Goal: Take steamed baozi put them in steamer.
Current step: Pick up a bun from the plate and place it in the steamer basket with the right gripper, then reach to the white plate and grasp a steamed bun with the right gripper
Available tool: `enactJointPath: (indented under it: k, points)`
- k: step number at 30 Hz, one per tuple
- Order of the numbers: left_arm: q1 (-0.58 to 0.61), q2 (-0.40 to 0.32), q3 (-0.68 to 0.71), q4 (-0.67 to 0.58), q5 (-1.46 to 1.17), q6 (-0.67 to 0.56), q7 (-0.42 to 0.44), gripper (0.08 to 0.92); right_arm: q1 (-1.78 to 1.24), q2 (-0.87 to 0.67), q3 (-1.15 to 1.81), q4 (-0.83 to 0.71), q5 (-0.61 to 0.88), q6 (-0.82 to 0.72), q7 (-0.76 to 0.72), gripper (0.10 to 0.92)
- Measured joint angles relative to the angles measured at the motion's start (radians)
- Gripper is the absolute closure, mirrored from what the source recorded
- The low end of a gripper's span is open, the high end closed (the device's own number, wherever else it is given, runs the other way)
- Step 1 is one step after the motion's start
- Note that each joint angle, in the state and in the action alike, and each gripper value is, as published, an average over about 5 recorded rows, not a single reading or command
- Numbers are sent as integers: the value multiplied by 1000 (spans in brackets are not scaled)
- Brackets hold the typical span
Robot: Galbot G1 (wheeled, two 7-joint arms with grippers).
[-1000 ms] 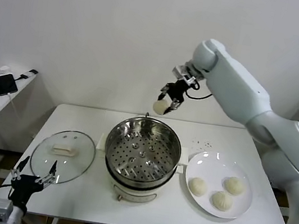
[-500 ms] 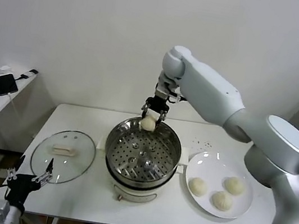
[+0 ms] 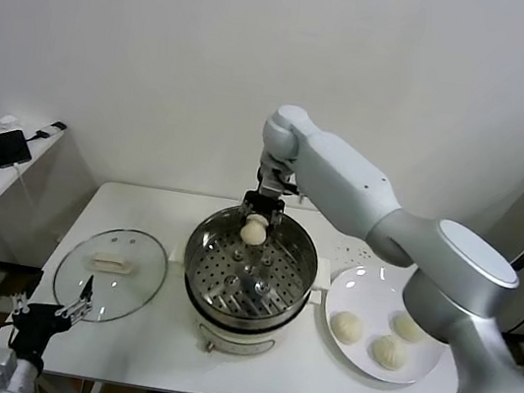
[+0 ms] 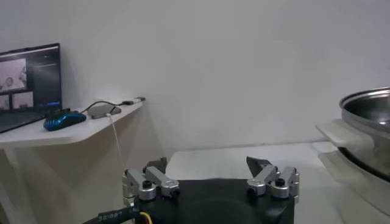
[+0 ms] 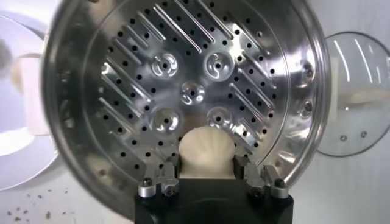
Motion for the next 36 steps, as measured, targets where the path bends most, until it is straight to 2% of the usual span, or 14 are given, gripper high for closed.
enactJointPath:
  k: [10, 16, 20, 29, 32, 36]
  points:
    - [-11, 0, 5, 7, 0, 3, 0, 177, -44, 14, 46, -29, -137, 0, 90, 436]
    - [-12, 0, 6, 8, -1, 8, 1, 177, -44, 9, 47, -25, -140, 0, 98, 290]
    - [-12, 0, 8, 7, -1, 10, 2, 177, -33, -1, 45, -5, -105, 0, 59, 214]
    - [-11, 2, 18, 0, 1, 17, 6, 177, 40, -80, 30, 110, 40, -27, -50, 202]
    - [-11, 5, 23, -4, 0, 20, 9, 177, 77, -137, 15, 171, 106, -100, -64, 203]
    - [-14, 9, 31, -7, -1, 25, 15, 177, 121, -236, -9, 261, 208, -277, -66, 203]
